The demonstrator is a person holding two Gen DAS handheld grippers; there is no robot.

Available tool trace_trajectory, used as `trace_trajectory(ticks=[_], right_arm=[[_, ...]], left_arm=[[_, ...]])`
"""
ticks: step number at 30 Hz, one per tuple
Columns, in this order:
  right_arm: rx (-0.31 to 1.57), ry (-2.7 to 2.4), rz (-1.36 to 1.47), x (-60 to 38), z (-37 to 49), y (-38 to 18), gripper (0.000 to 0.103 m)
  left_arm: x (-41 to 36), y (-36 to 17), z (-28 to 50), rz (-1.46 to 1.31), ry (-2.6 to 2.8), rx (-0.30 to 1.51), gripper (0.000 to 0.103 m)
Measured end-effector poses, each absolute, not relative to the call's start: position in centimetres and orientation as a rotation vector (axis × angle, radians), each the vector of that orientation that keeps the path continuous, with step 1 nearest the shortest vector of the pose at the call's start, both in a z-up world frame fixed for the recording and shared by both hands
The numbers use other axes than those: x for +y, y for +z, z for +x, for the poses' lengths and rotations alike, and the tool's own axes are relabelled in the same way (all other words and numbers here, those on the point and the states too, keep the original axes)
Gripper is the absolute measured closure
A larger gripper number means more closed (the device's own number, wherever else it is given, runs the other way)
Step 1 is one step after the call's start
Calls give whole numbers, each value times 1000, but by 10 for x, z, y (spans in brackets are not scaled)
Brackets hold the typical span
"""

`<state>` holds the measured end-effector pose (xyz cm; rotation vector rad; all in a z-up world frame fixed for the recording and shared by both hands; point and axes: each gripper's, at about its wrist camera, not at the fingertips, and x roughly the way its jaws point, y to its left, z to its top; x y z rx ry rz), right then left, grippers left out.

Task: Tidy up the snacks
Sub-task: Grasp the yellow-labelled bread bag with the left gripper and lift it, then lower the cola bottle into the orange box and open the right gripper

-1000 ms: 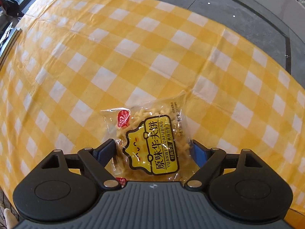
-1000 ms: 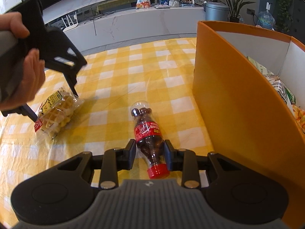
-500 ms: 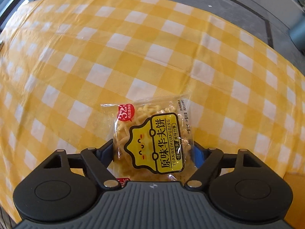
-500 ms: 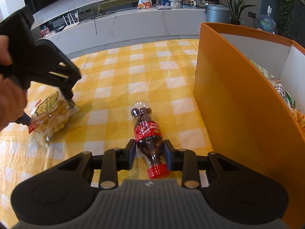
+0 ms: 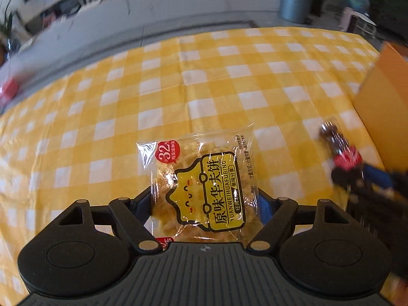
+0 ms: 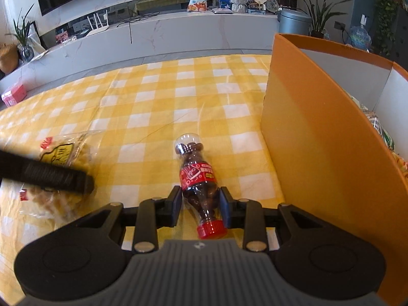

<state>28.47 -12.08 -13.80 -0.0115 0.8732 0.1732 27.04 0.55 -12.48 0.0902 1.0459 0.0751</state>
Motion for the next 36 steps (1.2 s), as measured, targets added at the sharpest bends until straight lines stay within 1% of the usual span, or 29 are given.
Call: trace_trajectory(ticks=[6,9,11,19,23,29,36], right_arm=[[879,175,14,-122,285,-137,73],[879,188,21,-122,284,-136,73],[866,184,-33,-116,281,-134,74],[764,208,-106,-104,263,-109,74],[705,209,-122,-105,250,-90,74],[615,254,-56,-120,232,-50,74],[524,234,93,-194,218,2,73]], left_arm=[[0,-126,242,132,108,896,13],[10,-116,237,77,123,855,13],[16,-109,227,34,143,811,13],[45,-85,183,-168,135,708,13],[63,-77,172,-305,74,673,13],[73,-71,168,-359,23,643,14],[77,-72,161,-374,-9,620,14]])
